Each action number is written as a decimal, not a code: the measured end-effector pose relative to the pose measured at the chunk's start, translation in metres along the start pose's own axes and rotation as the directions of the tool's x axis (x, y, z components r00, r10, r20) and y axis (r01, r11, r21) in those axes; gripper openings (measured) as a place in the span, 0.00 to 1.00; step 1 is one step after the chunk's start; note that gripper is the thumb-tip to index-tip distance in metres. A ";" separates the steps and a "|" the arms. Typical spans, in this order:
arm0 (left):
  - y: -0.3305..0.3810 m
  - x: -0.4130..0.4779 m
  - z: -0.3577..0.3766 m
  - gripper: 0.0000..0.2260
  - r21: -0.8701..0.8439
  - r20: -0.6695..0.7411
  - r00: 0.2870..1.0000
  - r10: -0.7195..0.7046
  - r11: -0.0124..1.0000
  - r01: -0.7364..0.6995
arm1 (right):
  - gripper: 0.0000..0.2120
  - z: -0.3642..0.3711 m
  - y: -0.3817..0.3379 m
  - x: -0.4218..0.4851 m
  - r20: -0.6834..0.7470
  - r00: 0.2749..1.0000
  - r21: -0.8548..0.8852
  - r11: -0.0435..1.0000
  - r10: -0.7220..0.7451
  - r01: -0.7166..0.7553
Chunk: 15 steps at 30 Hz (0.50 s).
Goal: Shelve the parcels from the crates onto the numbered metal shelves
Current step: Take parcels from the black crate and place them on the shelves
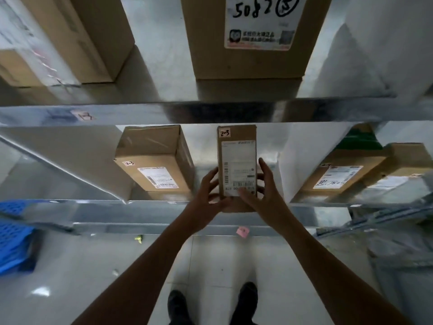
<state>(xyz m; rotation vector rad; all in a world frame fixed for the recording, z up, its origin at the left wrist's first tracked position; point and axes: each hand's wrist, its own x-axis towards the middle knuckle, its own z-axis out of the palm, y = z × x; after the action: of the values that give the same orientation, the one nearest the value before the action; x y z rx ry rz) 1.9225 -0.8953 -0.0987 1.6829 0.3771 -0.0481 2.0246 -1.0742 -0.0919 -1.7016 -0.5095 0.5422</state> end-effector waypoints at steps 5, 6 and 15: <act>-0.009 0.016 0.001 0.46 0.160 -0.084 0.993 0.078 0.985 -0.063 | 0.42 -0.001 0.006 0.020 0.035 0.999 -0.080 0.996 -0.027 0.030; -0.011 0.020 0.002 0.46 0.196 -0.094 0.990 0.107 0.977 -0.087 | 0.45 -0.001 0.009 0.023 0.026 0.999 -0.093 0.995 -0.022 0.024; -0.029 0.060 0.020 0.41 0.203 -0.232 0.964 0.130 0.976 -0.083 | 0.47 0.008 0.035 0.042 -0.089 0.994 -0.237 0.971 -0.067 0.044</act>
<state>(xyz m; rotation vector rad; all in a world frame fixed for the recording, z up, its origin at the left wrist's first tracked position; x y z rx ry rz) 1.9749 -0.8991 -0.1448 1.9042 0.4771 0.2116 2.0544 -1.0492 -0.1306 -1.9221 -0.5667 0.3678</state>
